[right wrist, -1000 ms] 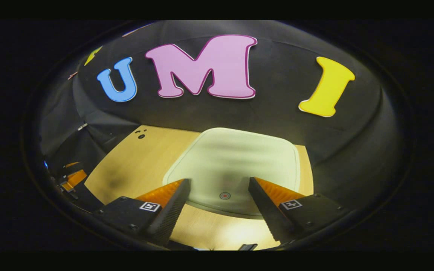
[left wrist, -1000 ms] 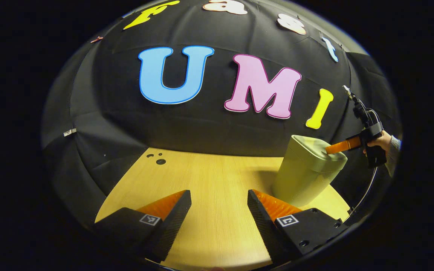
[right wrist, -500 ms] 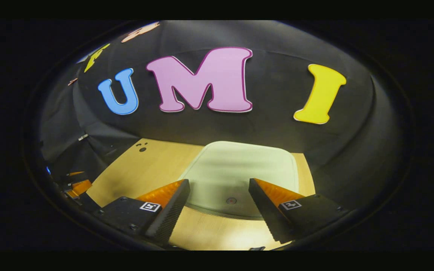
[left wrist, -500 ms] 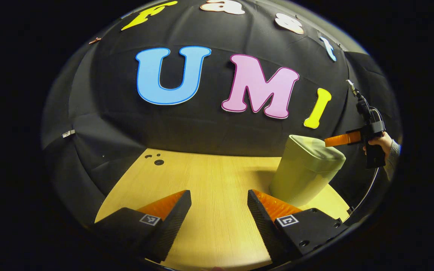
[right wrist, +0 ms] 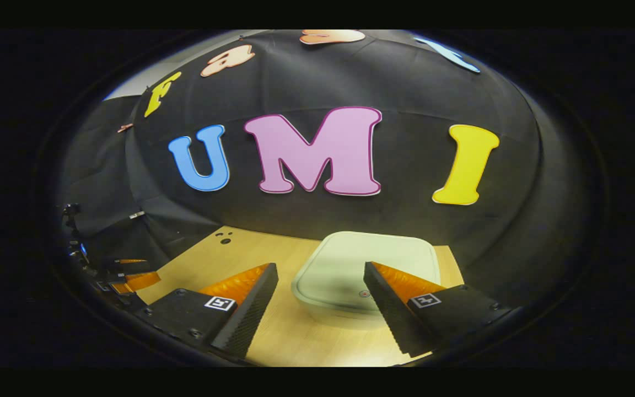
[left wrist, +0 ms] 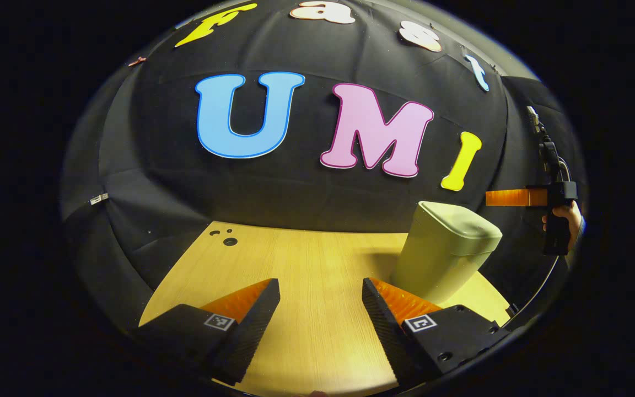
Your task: Press the lid of the desktop garbage bin to open it, pick up the crumpled paper on the desktop and throw it into the bin, then pick up the pop can on the desktop and drop it into the bin, and finally close the garbage bin lid.
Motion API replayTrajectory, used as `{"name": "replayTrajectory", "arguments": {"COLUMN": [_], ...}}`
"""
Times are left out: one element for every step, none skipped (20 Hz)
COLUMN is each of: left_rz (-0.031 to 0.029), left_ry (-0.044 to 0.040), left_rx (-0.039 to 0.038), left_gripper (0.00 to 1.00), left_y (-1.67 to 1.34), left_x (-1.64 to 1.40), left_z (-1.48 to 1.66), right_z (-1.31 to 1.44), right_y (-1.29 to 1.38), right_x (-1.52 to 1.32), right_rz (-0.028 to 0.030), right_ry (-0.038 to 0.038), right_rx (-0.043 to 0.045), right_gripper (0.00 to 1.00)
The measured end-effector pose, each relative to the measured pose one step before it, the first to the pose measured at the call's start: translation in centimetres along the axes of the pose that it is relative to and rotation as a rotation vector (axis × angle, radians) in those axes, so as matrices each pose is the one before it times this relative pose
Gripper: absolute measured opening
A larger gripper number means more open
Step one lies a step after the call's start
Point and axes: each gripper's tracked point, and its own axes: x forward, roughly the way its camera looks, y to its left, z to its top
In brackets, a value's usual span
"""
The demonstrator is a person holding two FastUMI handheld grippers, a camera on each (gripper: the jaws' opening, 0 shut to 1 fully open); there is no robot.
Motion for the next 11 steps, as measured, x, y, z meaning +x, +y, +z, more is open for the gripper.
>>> {"name": "replayTrajectory", "arguments": {"left_rz": [-0.00194, -0.00300, -0.00409, -0.00288, -0.00167, -0.00204, -0.00302, -0.00327, -0.00323, -0.00349, -0.00435], "left_ry": [-0.00225, -0.00235, -0.00255, -0.00452, -0.00496, -0.00595, -0.00714, -0.00533, -0.00679, -0.00804, -0.00874], "left_rx": [0.00244, 0.00125, 0.00107, 0.00236, 0.00335, 0.00245, 0.00141, 0.00047, -0.00023, -0.00048, 0.00036], "left_gripper": [0.99, 0.96, 0.96, 0.96, 0.96, 0.96, 0.96, 0.96, 0.96, 0.96, 0.99], "left_y": [-0.083, -0.169, -0.179, -0.178, -0.142, -0.183, -0.158, -0.192, -0.264, -0.224, -0.244], "left_x": [0.018, 0.007, -0.015, 0.059, 0.036, 0.048, 0.026, 0.135, 0.015, 0.099, 0.024], "left_z": [0.095, 0.150, 0.192, 0.252, 0.233, 0.385, 0.332, 0.365, 0.308, 0.497, 0.404], "right_z": [-0.026, -0.059, 0.064, 0.115, 0.022, 0.133, 0.022, -0.064, -0.196, -0.255, -0.230], "right_y": [0.357, 0.375, 0.352, 0.401, 0.312, 0.297, 0.435, 0.346, 0.219, 0.121, 0.126], "right_x": [-0.308, -0.394, -0.303, -0.288, -0.248, -0.288, -0.314, -0.150, -0.265, -0.241, -0.238], "right_rz": [0.00626, 0.00530, 0.00696, 0.00759, 0.00654, 0.00584, 0.00720, 0.00527, 0.00119, 0.00042, -0.00026], "right_ry": [-0.00599, -0.00450, -0.00727, -0.00815, -0.00543, -0.00825, -0.00652, -0.00274, 0.00036, 0.00252, 0.00145], "right_rx": [-0.00636, -0.00500, -0.00317, -0.00270, -0.00038, 0.00308, 0.00537, 0.00199, -0.00244, -0.00528, -0.00566], "right_gripper": [0.98, 0.98, 0.98, 0.98, 0.98, 0.98, 0.98, 0.99, 0.98, 0.98, 0.99]}}
